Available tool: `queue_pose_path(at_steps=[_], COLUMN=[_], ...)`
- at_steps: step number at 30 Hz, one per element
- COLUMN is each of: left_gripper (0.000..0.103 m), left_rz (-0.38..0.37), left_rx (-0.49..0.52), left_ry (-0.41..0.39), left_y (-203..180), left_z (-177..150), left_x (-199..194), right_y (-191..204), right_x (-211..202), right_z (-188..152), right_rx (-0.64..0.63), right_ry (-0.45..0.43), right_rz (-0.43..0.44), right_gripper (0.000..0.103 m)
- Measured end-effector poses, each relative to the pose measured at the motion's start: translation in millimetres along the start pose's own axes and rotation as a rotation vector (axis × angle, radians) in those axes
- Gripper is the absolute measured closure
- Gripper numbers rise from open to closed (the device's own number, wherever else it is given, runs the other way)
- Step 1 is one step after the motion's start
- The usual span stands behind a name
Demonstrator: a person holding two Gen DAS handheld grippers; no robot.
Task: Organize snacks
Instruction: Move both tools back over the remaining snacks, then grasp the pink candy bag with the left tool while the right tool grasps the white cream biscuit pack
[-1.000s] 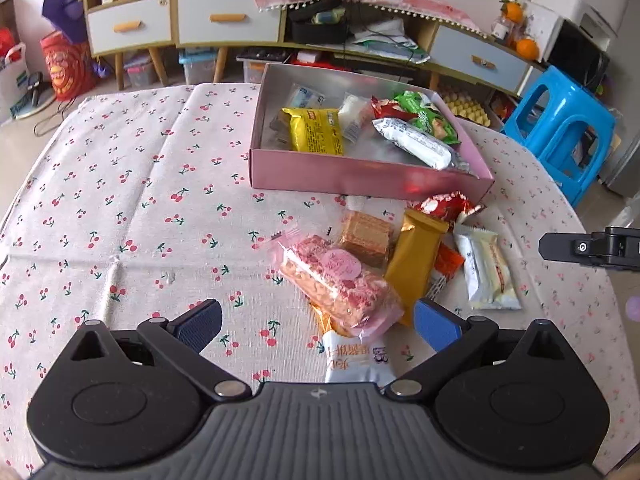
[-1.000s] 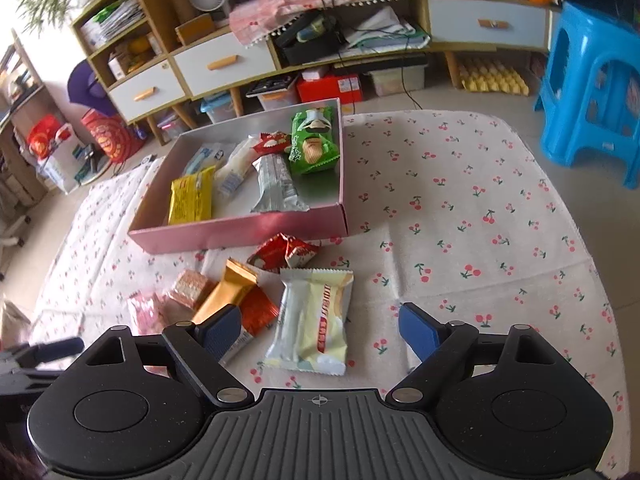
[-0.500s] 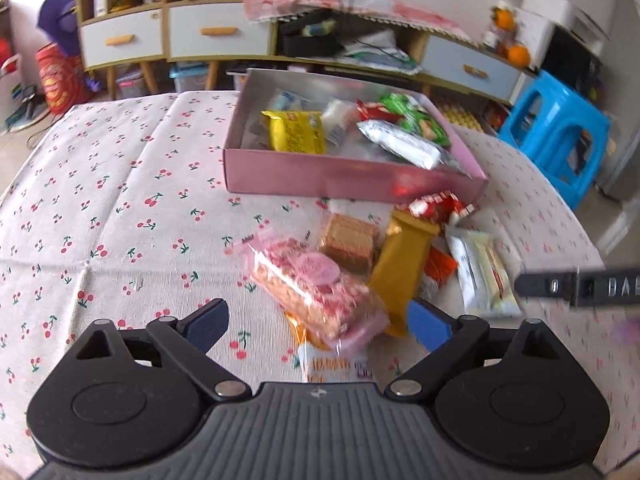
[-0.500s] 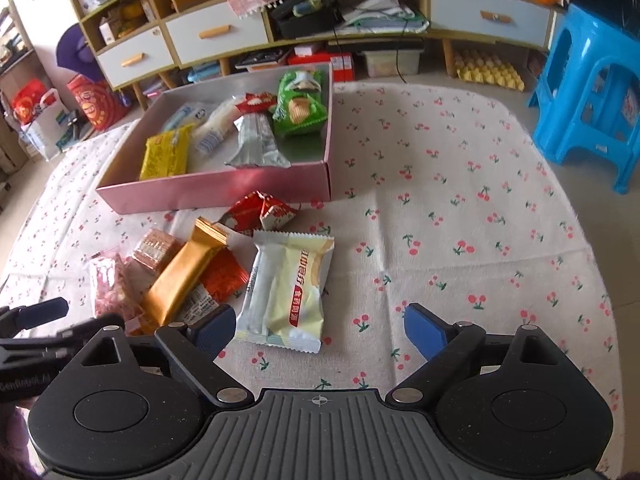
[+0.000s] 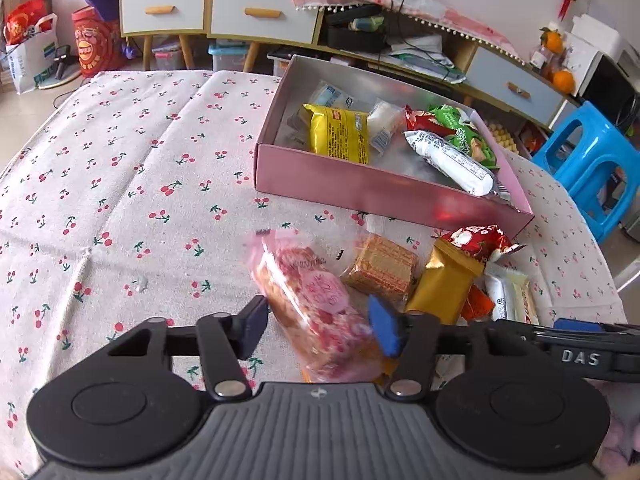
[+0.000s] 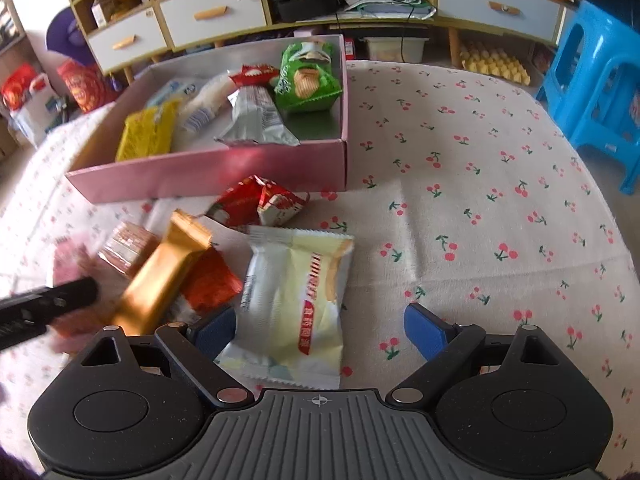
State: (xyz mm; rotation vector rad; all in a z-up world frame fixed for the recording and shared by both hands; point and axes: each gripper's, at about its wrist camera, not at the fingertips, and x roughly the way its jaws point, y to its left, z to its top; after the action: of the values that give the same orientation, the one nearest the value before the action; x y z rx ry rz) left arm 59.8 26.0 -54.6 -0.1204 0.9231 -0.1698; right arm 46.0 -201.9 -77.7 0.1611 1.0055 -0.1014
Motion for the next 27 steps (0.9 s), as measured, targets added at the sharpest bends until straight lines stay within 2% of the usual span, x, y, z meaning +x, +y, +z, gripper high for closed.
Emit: queue_pose_path(at_steps=[4, 8, 12, 16, 19, 23, 27], left_gripper=[0.067, 0.068, 0.059, 0.045, 0.044, 0.044, 0.047], left_rz=[-0.035, -0.023, 0.042, 0.022, 0.015, 0.028, 0.042], left_rx=[0.017, 0.055, 0.103, 0.115, 0.149, 0.189, 0.208], left_ry=[0.018, 0.022, 0.016, 0.014, 0.007, -0.001, 0.001], left_y=[12.0, 24.9, 32.0, 35.7, 33.0, 29.5, 25.6], left_z=[3.3, 3.0, 2.4, 0.8, 1.4, 1.9, 2.7], left_x=[-5.5, -11.7, -10.5, -7.0, -2.8, 2.3, 3.5], right_y=[-4.9, -15.6, -24.1, -22.7, -14.5, -1.7, 1.6], right_x=[-0.5, -1.5, -4.2, -4.1, -2.0, 1.2, 2.6], right_z=[-0.8, -3.7, -6.3, -6.3, -6.3, -9.6, -7.9], right_rx=[-0.032, -0.042, -0.049, -0.074, -0.121, -0.201, -0.216], right_ry=[-0.016, -0.017, -0.021, -0.033, -0.039, -0.060, -0.066], right_rz=[-0.022, -0.028, -0.017, 0.014, 0.031, 0.010, 0.016], right_gripper=[0.011, 0.011, 0.011, 0.011, 0.011, 0.013, 0.015])
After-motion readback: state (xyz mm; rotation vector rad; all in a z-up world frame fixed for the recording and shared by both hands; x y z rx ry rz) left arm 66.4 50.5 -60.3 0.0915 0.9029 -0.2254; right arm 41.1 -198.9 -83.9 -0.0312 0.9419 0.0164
